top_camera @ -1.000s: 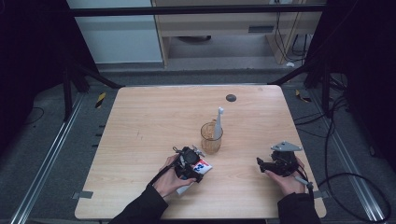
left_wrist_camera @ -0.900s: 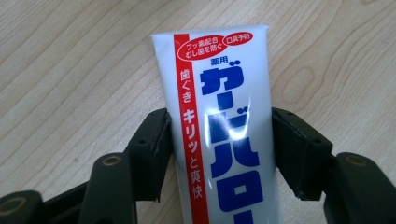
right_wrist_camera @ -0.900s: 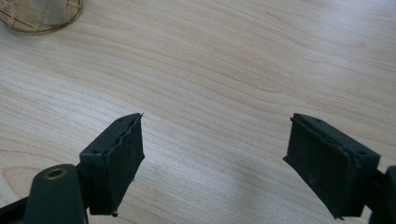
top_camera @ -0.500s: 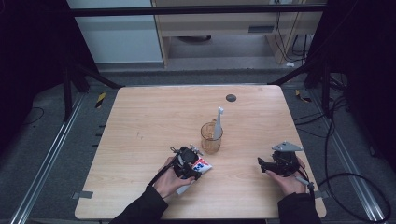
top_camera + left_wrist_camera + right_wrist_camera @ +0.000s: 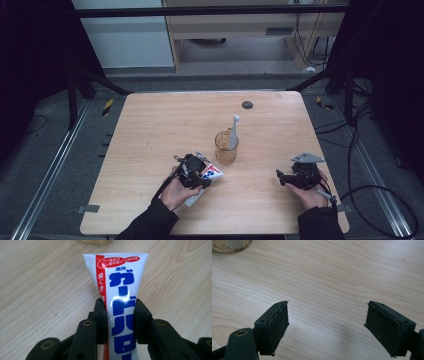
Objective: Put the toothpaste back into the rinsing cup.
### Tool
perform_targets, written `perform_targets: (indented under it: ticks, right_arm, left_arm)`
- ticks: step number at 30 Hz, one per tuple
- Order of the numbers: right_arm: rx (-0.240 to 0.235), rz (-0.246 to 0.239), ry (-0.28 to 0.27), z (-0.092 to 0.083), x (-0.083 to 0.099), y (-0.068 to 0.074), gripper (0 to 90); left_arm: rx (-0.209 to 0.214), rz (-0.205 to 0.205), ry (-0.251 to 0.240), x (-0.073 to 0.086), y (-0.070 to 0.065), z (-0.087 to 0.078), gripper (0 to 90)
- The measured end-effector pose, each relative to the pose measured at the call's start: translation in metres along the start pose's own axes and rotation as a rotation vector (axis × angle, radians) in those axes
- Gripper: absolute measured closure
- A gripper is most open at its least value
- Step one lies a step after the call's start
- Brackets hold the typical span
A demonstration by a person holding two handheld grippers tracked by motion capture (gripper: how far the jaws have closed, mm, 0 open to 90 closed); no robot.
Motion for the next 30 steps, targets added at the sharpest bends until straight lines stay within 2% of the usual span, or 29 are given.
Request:
perform_targets:
  ticks: [5, 11, 15, 20, 30]
  right_arm:
    - [0.004, -0.001, 0.001, 0.0, 0.001, 0.0, 18.2]
    - [0.004, 0.005, -0.002, 0.0, 0.001, 0.0, 17.4]
    - [0.002, 0.017, -0.006, 0.0, 0.001, 0.0, 16.9]
    - [0.012, 0.002, -0.005, 0.001, 0.001, 0.0, 16.8]
    - [0.015, 0.005, -0.01, 0.001, 0.001, 0.0, 16.9]
  left_arm:
    - [-0.01, -0.021, -0.091, -0.004, 0.008, -0.022, 69.0]
    - [-0.048, -0.054, -0.213, -0.009, 0.019, -0.045, 69.0]
    - [-0.101, -0.05, -0.275, -0.014, 0.027, -0.056, 69.0]
    - [-0.135, -0.064, -0.36, -0.022, 0.034, -0.068, 69.0]
    - [-0.169, -0.056, -0.508, -0.048, 0.039, -0.088, 69.0]
Point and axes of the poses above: each handheld gripper's, and its own axes: z roughly forward along the jaws, x roughly out of its underside, y roughly to its left, the point moved 5 cm from there along z, roughly forward along the jaws, and after that the axes turned 3 degrees about y, right-handed, at the moved point
